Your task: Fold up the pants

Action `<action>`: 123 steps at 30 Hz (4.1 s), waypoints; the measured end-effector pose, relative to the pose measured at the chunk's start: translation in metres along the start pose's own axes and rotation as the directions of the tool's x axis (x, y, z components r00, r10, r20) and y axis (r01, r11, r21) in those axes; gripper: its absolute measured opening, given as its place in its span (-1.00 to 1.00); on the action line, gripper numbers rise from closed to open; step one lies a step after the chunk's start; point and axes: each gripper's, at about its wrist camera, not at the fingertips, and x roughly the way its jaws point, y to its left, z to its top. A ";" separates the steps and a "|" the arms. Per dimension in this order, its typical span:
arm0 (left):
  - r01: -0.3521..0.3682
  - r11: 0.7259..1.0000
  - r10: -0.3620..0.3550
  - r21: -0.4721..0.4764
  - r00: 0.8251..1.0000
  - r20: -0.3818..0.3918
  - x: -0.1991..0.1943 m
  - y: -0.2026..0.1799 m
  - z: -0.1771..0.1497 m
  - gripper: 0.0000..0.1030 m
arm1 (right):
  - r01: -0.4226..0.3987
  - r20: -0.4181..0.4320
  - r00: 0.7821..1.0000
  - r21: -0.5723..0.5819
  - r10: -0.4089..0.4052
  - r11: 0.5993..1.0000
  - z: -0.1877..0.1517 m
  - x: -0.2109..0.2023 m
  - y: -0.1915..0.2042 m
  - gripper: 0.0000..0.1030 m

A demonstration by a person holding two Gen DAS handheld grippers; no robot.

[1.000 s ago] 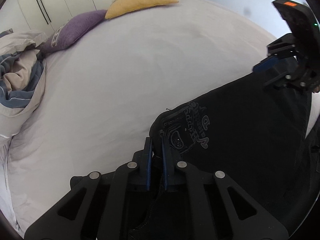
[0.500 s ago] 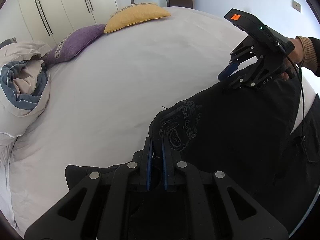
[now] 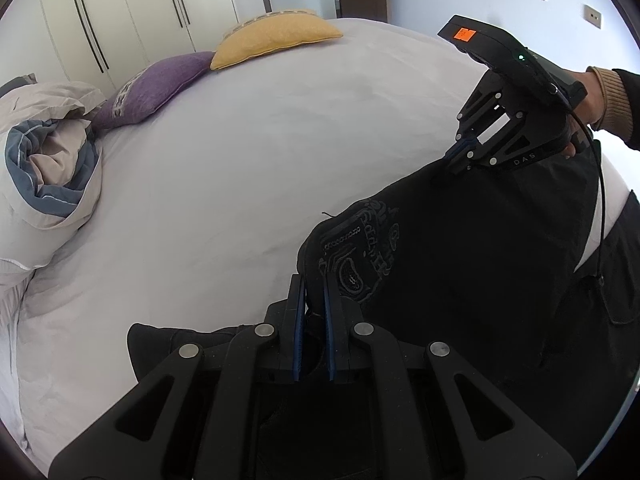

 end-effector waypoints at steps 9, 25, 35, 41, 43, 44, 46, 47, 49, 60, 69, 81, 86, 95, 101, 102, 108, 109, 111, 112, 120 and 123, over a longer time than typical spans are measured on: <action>0.004 1.000 -0.003 -0.024 1.000 0.024 -0.019 -0.009 -0.013 -0.86 | 0.036 0.072 0.997 0.001 -0.036 0.999 -0.004 -0.017 0.036 -0.92; -0.053 0.993 0.053 0.103 0.999 -0.002 -0.099 -0.080 -0.112 -0.85 | 0.309 0.132 0.951 -0.462 -0.280 0.831 -0.086 -0.067 0.215 -0.93; -0.047 0.981 0.058 0.189 0.997 -0.055 -0.129 -0.127 -0.174 -0.85 | 0.355 0.152 0.925 -0.675 -0.349 0.647 -0.150 -0.058 0.309 -0.93; -0.038 0.945 0.078 0.324 0.991 -0.110 -0.130 -0.157 -0.213 -0.84 | 0.375 0.180 0.903 -0.774 -0.391 0.511 -0.179 -0.044 0.338 -0.93; -0.040 0.928 0.090 0.371 0.989 -0.120 -0.131 -0.171 -0.226 -0.85 | 0.369 0.181 0.899 -0.801 -0.398 0.471 -0.184 -0.042 0.337 -0.93; -0.040 0.923 0.093 0.382 0.988 -0.120 -0.132 -0.173 -0.230 -0.85 | 0.365 0.181 0.896 -0.820 -0.406 0.441 -0.189 -0.040 0.339 -0.93; -0.043 0.917 0.096 0.397 0.989 -0.116 -0.136 -0.179 -0.237 -0.85 | 0.359 0.183 0.894 -0.839 -0.410 0.409 -0.188 -0.039 0.339 -0.93; -0.043 0.914 0.098 0.403 0.988 -0.116 -0.137 -0.181 -0.241 -0.85 | 0.356 0.185 0.893 -0.847 -0.410 0.394 -0.188 -0.039 0.341 -0.93; -0.045 0.903 0.109 0.427 0.986 -0.126 -0.136 -0.187 -0.251 -0.85 | 0.350 0.190 0.896 -0.859 -0.401 0.375 -0.190 -0.043 0.348 -0.93; -0.071 0.877 0.156 0.476 0.977 -0.142 -0.146 -0.198 -0.301 -0.85 | 0.331 0.207 0.906 -0.890 -0.369 0.314 -0.210 -0.034 0.412 -0.93; -0.094 0.866 0.188 0.491 0.972 -0.144 -0.134 -0.178 -0.306 -0.85 | 0.330 0.201 0.901 -0.892 -0.384 0.308 -0.224 -0.029 0.434 -0.93; -0.133 0.868 0.225 0.479 0.965 -0.139 -0.128 -0.169 -0.314 -0.83 | 0.325 0.175 0.900 -0.881 -0.399 0.345 -0.229 -0.009 0.449 -0.92; -0.148 0.845 0.271 0.513 0.947 -0.173 -0.134 -0.170 -0.318 -0.69 | 0.342 0.174 0.895 -0.859 -0.410 0.381 -0.232 -0.007 0.447 -0.88; -0.188 0.877 0.303 0.441 0.930 -0.207 -0.168 -0.149 -0.306 0.20 | 0.415 0.211 0.868 -0.806 -0.450 0.421 -0.235 -0.006 0.448 -0.88; -0.137 0.938 0.184 0.319 0.975 -0.124 -0.165 -0.178 -0.252 0.20 | 0.539 0.307 0.815 -0.716 -0.492 0.445 -0.232 -0.017 0.445 0.01; -0.129 0.941 0.174 0.311 0.977 -0.120 -0.158 -0.185 -0.247 0.20 | 0.553 0.319 0.809 -0.700 -0.494 0.453 -0.232 -0.020 0.442 0.23; -0.050 0.983 0.092 0.175 0.966 -0.240 -0.089 -0.201 -0.235 0.20 | 0.550 0.302 0.817 -0.664 -0.491 0.506 -0.242 -0.037 0.437 0.36; -0.051 0.984 0.091 0.169 0.968 -0.236 -0.084 -0.202 -0.238 0.20 | 0.540 0.290 0.825 -0.657 -0.486 0.525 -0.246 -0.041 0.437 0.38; -0.026 0.995 0.051 0.100 0.967 -0.250 -0.085 -0.194 -0.234 0.20 | 0.526 0.262 0.842 -0.589 -0.471 0.613 -0.253 -0.057 0.433 0.38; -0.023 0.995 0.046 0.094 0.966 -0.253 -0.088 -0.192 -0.231 0.19 | 0.514 0.246 0.854 -0.541 -0.459 0.666 -0.255 -0.066 0.427 0.38; -0.036 0.999 0.037 0.005 0.994 -0.102 -0.107 -0.206 -0.158 0.14 | 0.255 0.190 0.918 0.393 -0.349 0.883 -0.277 -0.164 0.261 0.38; -0.026 0.999 0.021 -0.034 0.990 -0.142 -0.074 -0.208 -0.142 0.14 | -0.005 0.317 0.899 0.695 -0.302 0.719 -0.307 -0.201 0.175 0.38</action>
